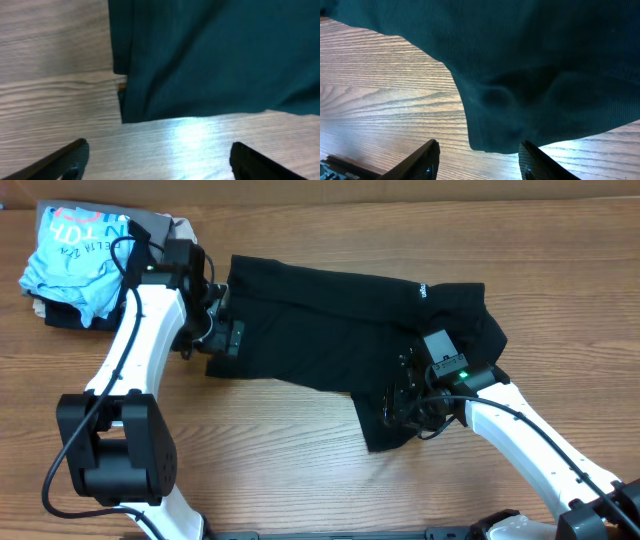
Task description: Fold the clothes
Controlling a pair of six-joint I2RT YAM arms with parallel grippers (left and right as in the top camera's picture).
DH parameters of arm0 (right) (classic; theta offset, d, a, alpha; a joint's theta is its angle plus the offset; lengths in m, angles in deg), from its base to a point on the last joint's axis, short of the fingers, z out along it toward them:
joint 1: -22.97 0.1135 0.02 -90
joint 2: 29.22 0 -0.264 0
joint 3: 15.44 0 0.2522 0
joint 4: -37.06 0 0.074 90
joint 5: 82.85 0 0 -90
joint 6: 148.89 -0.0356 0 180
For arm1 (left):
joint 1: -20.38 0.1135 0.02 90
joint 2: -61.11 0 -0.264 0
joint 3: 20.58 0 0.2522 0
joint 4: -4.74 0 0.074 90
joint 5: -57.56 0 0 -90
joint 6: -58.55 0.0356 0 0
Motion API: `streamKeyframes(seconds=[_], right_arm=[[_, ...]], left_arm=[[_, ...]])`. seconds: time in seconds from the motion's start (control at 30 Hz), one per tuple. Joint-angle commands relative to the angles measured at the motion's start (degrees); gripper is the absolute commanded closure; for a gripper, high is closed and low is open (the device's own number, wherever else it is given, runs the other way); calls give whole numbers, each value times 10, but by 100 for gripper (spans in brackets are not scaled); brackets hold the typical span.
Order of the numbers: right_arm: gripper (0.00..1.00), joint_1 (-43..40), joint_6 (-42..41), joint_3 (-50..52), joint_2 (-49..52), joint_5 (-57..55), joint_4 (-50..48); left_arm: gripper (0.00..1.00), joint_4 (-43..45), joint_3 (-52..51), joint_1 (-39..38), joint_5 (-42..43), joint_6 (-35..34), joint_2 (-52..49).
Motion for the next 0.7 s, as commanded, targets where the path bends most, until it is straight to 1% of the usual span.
streamKeyframes(seconds=[0.0,0.07,0.13,0.23,0.4,0.53,0.67], right_arm=[[45,3,-1,1,-2,1,8],[46,3,-1,4,-2,1,8],[46,3,-1,8,-2,1,7],[46,3,-1,16,-2,1,-1],[45,3,-3,42,-1,1,-26],[46,3,-5,54,-1,1,-36],[46,3,-5,54,-1,11,-35]], left_arm=[[13,46,-73,-2,7,-36,2],[17,74,-98,-2,3,-51,0],[20,105,-120,-2,-10,-85,-2],[27,129,-137,0,-23,-119,-3],[39,161,-151,5,-41,-149,-3],[47,186,-163,5,-43,-152,-3],[53,211,-174,5,-47,-160,-3]])
